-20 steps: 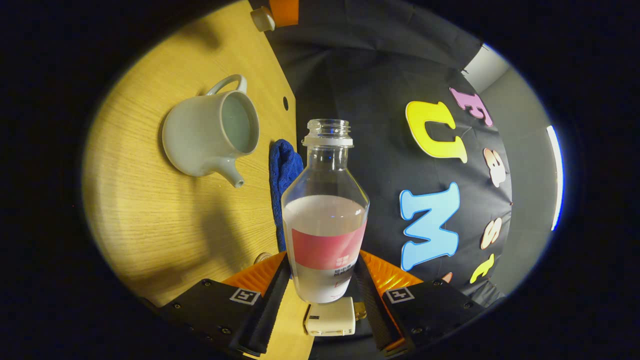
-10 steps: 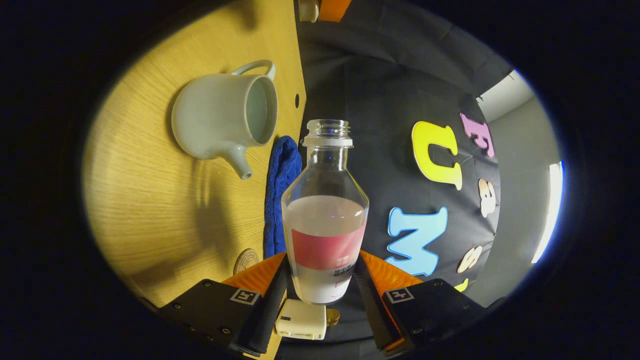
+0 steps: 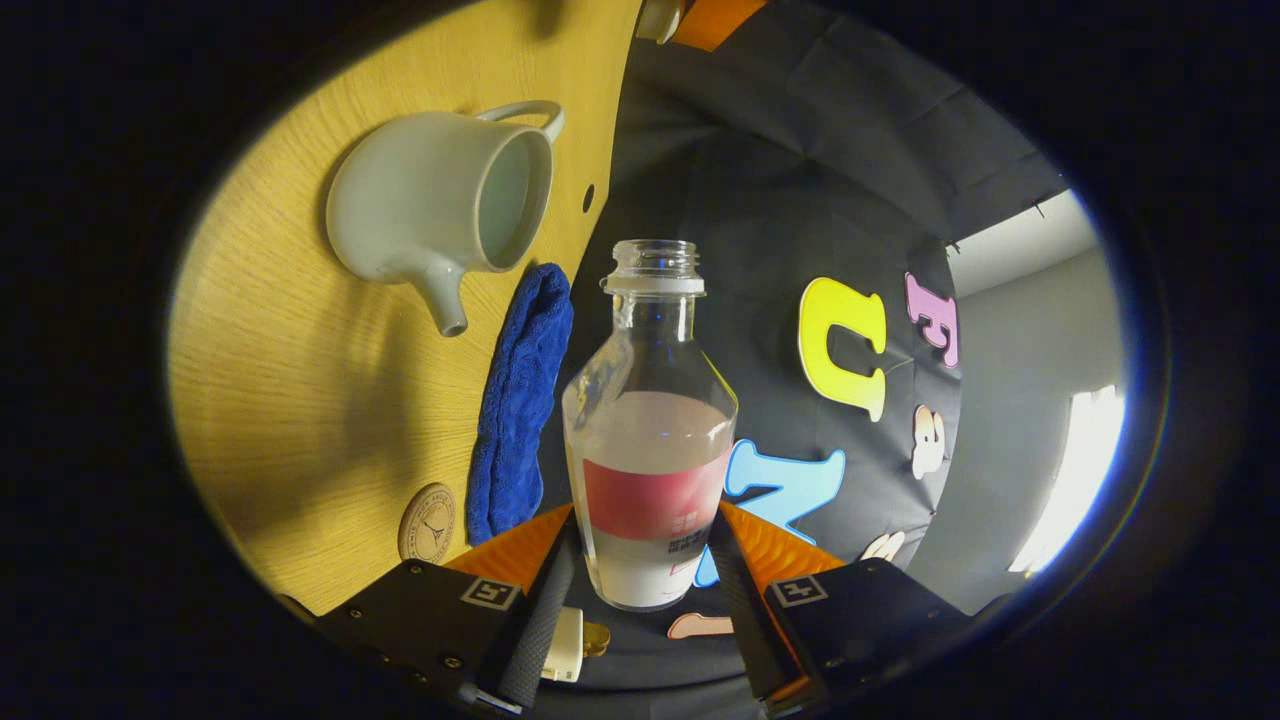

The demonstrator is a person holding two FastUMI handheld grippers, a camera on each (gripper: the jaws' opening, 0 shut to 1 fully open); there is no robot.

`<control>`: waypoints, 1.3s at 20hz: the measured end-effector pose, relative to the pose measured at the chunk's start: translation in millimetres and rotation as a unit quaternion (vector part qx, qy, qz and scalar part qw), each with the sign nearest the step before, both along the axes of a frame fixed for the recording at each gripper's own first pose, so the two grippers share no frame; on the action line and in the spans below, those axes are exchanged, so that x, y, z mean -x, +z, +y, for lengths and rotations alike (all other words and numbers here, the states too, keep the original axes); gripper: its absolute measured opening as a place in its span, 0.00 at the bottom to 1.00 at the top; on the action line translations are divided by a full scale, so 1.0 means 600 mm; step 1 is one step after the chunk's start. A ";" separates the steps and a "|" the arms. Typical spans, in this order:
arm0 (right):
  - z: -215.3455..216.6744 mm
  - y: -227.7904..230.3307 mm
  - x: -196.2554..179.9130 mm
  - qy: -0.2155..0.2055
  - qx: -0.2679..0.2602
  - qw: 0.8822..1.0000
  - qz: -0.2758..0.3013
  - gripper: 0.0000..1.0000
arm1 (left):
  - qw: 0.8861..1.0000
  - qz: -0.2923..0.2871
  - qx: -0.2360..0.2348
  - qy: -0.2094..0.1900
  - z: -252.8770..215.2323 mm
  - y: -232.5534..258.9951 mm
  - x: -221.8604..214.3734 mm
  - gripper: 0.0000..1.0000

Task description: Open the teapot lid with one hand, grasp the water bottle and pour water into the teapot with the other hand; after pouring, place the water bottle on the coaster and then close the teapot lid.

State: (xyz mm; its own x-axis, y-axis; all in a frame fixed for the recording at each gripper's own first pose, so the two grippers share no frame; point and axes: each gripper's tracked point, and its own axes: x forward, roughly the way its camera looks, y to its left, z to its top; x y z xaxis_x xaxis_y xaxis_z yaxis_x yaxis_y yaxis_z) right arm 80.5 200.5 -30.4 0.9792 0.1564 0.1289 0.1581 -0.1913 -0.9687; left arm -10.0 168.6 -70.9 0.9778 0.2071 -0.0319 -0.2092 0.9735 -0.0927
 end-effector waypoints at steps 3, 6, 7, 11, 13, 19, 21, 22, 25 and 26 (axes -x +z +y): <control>0.003 0.005 -0.003 0.005 0.009 1.000 -0.007 0.75 | 1.000 0.001 0.002 -0.001 -0.004 -0.003 -0.002 0.10; 0.004 0.009 -0.004 0.007 0.011 1.000 -0.008 0.75 | 1.000 0.004 0.002 -0.003 -0.007 -0.004 -0.003 0.10; 0.006 0.009 -0.005 0.011 0.015 1.000 -0.007 0.75 | 1.000 0.004 0.001 -0.003 -0.008 -0.005 -0.003 0.10; 0.011 0.014 -0.005 0.016 0.022 1.000 -0.009 0.75 | 1.000 0.006 0.002 -0.005 -0.010 -0.005 -0.004 0.10; 0.012 0.018 -0.004 0.018 0.025 0.999 -0.012 0.75 | 1.000 0.007 0.004 -0.006 -0.011 -0.007 -0.003 0.10; 0.019 0.029 -0.004 0.030 0.040 0.998 -0.023 0.75 | 1.000 0.011 0.004 -0.007 -0.011 -0.011 0.000 0.10; 0.020 0.034 -0.004 0.031 0.044 0.998 -0.028 0.75 | 1.000 0.011 0.004 -0.006 -0.012 -0.013 0.001 0.10; 0.021 0.035 -0.004 0.032 0.045 0.998 -0.030 0.76 | 1.000 0.011 0.003 -0.007 -0.012 -0.012 0.000 0.10; 0.024 0.041 -0.005 0.034 0.052 0.997 -0.037 0.76 | 1.000 0.011 0.004 -0.007 -0.011 -0.011 0.002 0.10; 0.024 0.041 -0.005 0.035 0.054 0.997 -0.037 0.76 | 1.000 0.011 0.004 -0.008 -0.012 -0.011 0.001 0.10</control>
State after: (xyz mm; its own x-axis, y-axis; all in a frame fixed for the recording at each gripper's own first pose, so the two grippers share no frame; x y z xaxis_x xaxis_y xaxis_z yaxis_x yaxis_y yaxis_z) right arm 83.7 215.0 -5.7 0.9536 0.2417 0.1794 0.2454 -0.2793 -0.9283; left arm -10.7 161.7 -77.6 0.9801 0.1907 -0.0553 -0.1953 0.9761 -0.0951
